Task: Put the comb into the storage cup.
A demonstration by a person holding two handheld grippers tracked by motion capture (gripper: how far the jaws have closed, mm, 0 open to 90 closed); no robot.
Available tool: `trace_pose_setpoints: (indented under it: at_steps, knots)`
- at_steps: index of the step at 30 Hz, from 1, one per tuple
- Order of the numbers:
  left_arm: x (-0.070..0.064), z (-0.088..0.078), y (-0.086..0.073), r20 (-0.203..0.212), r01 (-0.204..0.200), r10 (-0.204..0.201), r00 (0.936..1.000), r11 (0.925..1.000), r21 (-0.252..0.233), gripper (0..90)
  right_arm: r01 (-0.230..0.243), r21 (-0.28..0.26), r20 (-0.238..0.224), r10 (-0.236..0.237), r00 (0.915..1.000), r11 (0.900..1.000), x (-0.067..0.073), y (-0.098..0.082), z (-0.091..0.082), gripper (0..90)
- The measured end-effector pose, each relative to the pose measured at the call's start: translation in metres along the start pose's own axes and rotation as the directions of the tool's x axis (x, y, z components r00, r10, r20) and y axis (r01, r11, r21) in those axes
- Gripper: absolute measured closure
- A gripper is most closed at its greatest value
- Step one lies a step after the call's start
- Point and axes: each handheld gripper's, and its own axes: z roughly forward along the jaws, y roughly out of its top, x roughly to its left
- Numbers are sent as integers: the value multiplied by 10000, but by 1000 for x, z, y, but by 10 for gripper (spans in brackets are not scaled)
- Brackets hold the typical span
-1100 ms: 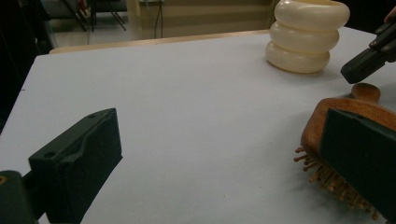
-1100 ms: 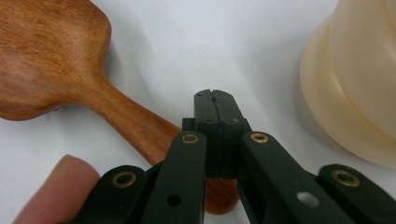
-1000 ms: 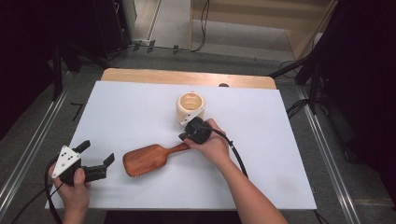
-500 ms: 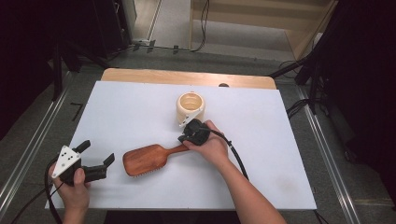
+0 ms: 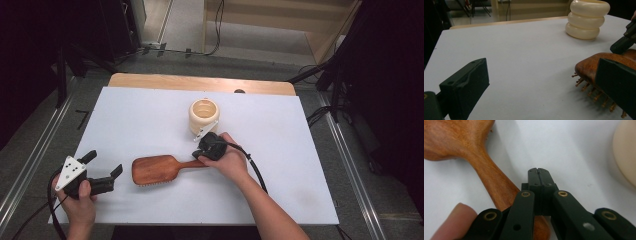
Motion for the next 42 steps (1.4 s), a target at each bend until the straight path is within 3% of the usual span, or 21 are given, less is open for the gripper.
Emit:
trace_pose_setpoints:
  at_steps: [13,20,23,24,25,26,27,30,31,32,33,35,39,42]
  knots:
    - [0,0,0,-15,-2,2,10000,10000,7,0,771,249,-549,-756,9956,9967,19,-10,-9,880]
    - [0,0,0,-24,0,0,10000,10000,5,0,926,546,-929,-873,9918,9942,24,-10,-12,876]
    - [0,0,0,-22,-3,3,10000,10000,4,0,1138,114,-684,-1128,9913,9934,22,-8,-23,708]
    - [0,0,0,-18,1,-1,10000,10000,3,0,1016,-31,-771,-1015,9918,9948,23,-7,-26,635]
    - [0,0,0,-18,1,-1,10000,10000,3,0,1185,-255,-983,-1205,9878,9926,22,-6,-28,557]
    - [0,0,0,-16,1,-1,10000,10000,2,0,1185,-255,-983,-1205,9878,9926,22,-6,-28,557]
    - [0,0,0,-13,-2,2,10000,10000,5,0,1006,-199,-978,-1021,9900,9947,24,-4,-31,500]
    - [-1,0,0,-12,1,-1,10000,10000,11,0,1039,-49,-1263,-1037,9866,9946,28,1,-33,239]
    - [-1,0,0,-12,-2,2,10000,10000,13,0,1185,6,-1307,-1174,9844,9930,30,4,-32,91]
    - [-1,0,0,-16,-6,7,10000,10000,16,0,1141,201,-1243,-1108,9860,9933,34,6,-30,0]
    - [-1,0,0,-18,-3,3,10000,10000,14,0,1312,213,-1163,-1279,9849,9911,36,8,-29,0]
    - [-1,0,0,-21,5,-5,10000,10000,4,0,1197,489,-1118,-1137,9872,9916,41,12,-25,0]
    - [0,0,0,-6,4,-4,10000,10000,0,0,1907,938,-1297,-1780,9755,9771,50,18,-18,0]
    - [0,0,0,-8,8,-8,10000,10000,-13,0,2077,1083,-1164,-1951,9738,9722,54,22,-11,33]
